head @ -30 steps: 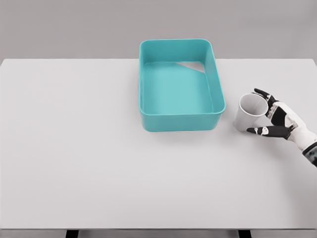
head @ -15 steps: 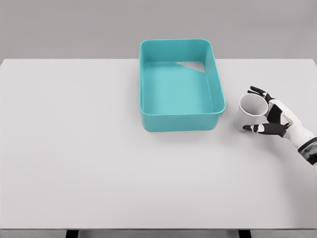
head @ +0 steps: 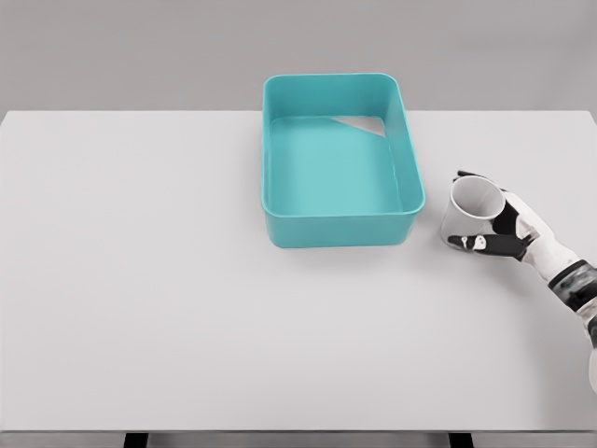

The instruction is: Put the paper cup into the basket with your right arm

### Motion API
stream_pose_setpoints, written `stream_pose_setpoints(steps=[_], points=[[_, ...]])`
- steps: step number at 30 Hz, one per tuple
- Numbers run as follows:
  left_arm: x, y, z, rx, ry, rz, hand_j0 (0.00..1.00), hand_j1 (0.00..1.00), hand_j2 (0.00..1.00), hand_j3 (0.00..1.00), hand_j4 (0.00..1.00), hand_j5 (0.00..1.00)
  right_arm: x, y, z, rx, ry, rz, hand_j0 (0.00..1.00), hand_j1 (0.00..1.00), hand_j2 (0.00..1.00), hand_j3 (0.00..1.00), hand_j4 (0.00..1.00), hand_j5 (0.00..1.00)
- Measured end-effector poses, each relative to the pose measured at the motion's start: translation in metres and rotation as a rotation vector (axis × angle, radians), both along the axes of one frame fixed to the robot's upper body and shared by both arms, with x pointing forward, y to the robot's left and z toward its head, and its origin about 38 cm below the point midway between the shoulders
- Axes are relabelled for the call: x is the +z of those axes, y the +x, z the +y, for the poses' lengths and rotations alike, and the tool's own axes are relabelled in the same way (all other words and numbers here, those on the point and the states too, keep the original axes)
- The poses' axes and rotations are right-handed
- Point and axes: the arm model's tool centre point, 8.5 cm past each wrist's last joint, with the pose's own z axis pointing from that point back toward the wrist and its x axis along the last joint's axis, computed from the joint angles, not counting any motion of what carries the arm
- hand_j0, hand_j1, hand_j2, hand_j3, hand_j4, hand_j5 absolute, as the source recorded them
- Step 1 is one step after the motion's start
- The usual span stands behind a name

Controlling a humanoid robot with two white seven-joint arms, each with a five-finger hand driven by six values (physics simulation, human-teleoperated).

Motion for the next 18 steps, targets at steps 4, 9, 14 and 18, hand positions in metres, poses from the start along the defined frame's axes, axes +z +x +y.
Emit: stream_pose_setpoints(steps=[4, 9, 14, 18], points=[[0.000, 0.000, 0.000, 0.000, 0.000, 0.000, 1.00, 1.00, 1.00, 1.00, 1.00, 1.00, 0.000, 0.000, 0.000, 0.001, -0.003, -0.002, 0.63, 0.63, 0.63, 0.63, 0.63, 0.63], [0.000, 0.000, 0.000, 0.000, 0.000, 0.000, 1.00, 1.00, 1.00, 1.00, 1.00, 1.00, 0.002, 0.001, 0.001, 0.002, -0.004, -0.006, 0.57, 0.57, 0.57, 0.57, 0.57, 0.57], [0.000, 0.000, 0.000, 0.000, 0.000, 0.000, 1.00, 1.00, 1.00, 1.00, 1.00, 1.00, 0.006, 0.002, 0.000, 0.001, -0.003, -0.017, 0.57, 0.57, 0.57, 0.57, 0.57, 0.57], [0.000, 0.000, 0.000, 0.000, 0.000, 0.000, 1.00, 1.00, 1.00, 1.00, 1.00, 1.00, 0.012, 0.004, 0.001, 0.003, -0.001, -0.033, 0.57, 0.57, 0.57, 0.57, 0.57, 0.57]])
